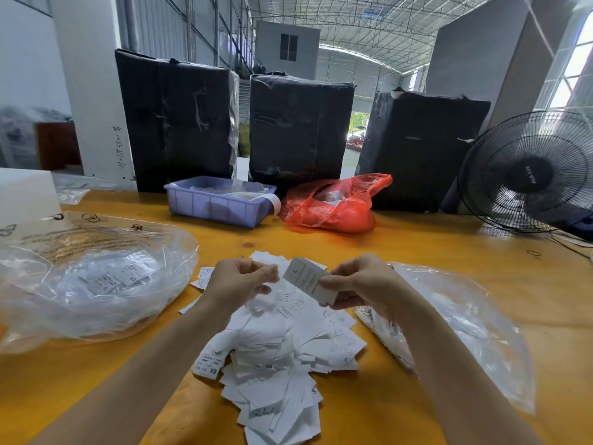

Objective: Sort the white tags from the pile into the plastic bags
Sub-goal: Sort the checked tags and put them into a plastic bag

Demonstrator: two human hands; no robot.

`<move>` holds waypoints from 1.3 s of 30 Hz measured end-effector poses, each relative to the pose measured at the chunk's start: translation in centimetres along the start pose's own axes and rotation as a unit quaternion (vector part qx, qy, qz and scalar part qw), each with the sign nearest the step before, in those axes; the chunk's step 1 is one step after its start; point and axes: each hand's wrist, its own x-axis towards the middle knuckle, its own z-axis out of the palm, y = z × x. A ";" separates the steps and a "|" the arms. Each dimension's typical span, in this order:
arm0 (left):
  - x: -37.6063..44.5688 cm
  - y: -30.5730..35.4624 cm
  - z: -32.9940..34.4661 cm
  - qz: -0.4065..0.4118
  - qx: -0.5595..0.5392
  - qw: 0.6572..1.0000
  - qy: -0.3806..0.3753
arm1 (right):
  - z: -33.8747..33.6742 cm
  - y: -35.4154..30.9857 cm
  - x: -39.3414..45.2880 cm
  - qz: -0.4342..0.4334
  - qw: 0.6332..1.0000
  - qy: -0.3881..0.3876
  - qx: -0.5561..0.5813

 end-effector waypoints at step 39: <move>-1.3 1.5 1.3 0.042 -0.048 0.997 -0.033 | 2.1 -1.5 -1.3 -0.060 0.981 -0.054 -0.175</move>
